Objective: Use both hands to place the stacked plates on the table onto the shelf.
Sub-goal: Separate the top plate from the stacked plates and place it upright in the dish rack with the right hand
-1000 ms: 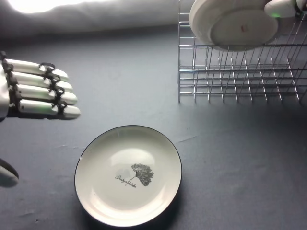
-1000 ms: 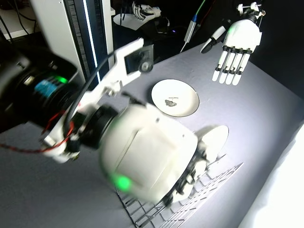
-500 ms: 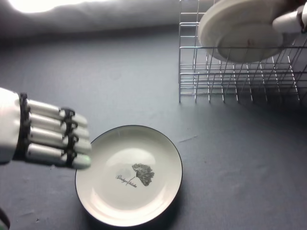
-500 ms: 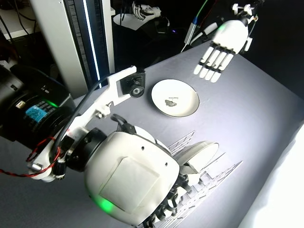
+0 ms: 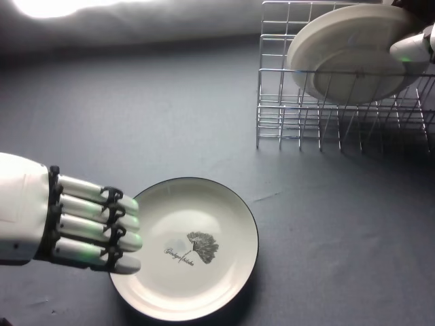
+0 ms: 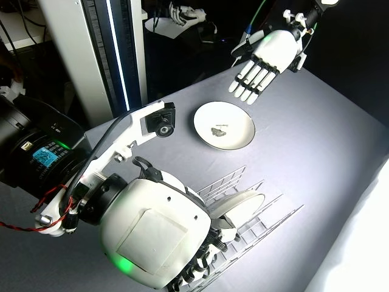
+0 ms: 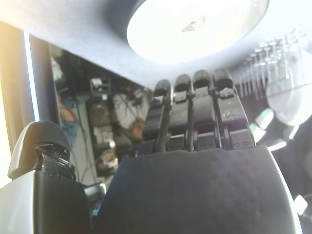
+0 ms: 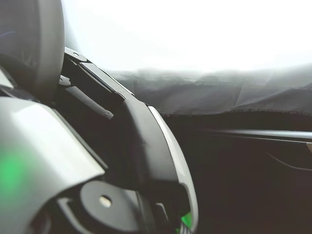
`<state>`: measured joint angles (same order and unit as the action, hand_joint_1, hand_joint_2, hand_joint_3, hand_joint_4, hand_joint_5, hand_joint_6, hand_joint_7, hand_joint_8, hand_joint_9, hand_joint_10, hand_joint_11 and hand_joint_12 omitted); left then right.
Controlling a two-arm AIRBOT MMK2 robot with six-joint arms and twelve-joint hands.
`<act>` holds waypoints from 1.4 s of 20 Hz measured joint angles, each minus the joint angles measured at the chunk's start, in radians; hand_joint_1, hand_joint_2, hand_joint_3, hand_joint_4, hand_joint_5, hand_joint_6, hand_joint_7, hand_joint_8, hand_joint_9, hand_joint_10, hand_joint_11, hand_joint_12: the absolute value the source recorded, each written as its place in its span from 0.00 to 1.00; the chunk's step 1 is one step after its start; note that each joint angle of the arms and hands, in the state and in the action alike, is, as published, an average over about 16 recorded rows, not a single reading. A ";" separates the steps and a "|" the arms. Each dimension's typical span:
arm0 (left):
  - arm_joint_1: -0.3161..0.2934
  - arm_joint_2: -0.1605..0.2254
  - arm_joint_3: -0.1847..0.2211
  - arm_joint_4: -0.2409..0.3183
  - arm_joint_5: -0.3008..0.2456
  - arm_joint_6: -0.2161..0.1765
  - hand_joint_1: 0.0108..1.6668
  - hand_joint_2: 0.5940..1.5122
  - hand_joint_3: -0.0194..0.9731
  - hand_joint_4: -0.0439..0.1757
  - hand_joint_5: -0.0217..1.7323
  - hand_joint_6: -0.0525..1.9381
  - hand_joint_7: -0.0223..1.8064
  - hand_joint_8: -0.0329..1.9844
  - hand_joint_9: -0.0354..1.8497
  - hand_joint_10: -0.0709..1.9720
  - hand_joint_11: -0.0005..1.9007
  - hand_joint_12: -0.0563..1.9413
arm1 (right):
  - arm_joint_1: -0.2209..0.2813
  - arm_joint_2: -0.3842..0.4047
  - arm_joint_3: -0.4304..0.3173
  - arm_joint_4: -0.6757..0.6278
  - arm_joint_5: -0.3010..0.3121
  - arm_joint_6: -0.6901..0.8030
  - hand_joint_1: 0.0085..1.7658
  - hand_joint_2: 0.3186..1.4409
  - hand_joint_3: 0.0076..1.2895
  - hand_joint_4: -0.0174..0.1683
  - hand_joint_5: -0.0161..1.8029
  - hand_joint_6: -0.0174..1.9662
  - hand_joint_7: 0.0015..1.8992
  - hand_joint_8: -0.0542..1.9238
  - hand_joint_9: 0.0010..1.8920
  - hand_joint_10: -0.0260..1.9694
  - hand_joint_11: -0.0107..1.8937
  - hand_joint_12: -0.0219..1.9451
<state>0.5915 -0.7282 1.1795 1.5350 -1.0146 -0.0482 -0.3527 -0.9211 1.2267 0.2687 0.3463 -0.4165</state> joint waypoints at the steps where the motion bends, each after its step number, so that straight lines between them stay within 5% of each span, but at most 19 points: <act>1: 0.003 -0.004 0.000 0.000 0.006 0.000 0.01 0.52 0.03 0.19 0.07 0.03 0.07 0.02 0.07 0.04 0.02 0.10 | -0.001 0.000 0.000 0.000 0.001 0.000 0.77 0.66 0.01 0.05 0.48 0.53 0.53 0.48 0.49 0.56 0.43 0.63; 6: 0.019 -0.023 0.001 0.001 0.043 0.003 0.01 0.52 0.03 0.19 0.07 0.03 0.07 0.02 0.07 0.04 0.02 0.10 | -0.005 0.000 0.000 -0.001 0.007 0.000 0.75 0.69 0.01 0.05 0.45 0.56 0.51 0.51 0.47 0.47 0.38 0.65; 12: 0.043 -0.037 0.006 0.001 0.081 0.017 0.01 0.52 0.03 0.19 0.07 0.03 0.07 0.02 0.07 0.04 0.02 0.10 | -0.004 0.000 -0.002 -0.001 0.013 0.000 0.71 0.73 0.00 0.05 0.42 0.56 0.49 0.38 0.45 0.31 0.31 0.65; 22: 0.090 -0.052 0.009 -0.004 0.124 0.050 0.01 0.53 0.03 0.19 0.07 0.03 0.07 0.02 0.07 0.04 0.02 0.10 | 0.038 0.002 -0.021 -0.033 0.043 -0.001 0.66 0.74 0.01 0.07 0.44 0.22 0.48 0.06 0.44 0.11 0.21 0.64; 28: 0.113 -0.059 0.008 -0.012 0.149 0.069 0.01 0.53 0.03 0.19 0.07 0.03 0.07 0.02 0.07 0.04 0.02 0.10 | 0.079 0.002 -0.063 -0.171 0.074 -0.001 0.64 0.72 0.01 0.08 0.44 0.03 0.46 0.04 0.42 0.08 0.18 0.65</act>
<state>0.7048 -0.7869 1.1879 1.5232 -0.8653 0.0204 -0.2735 -0.9189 1.1640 0.0979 0.4203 -0.4177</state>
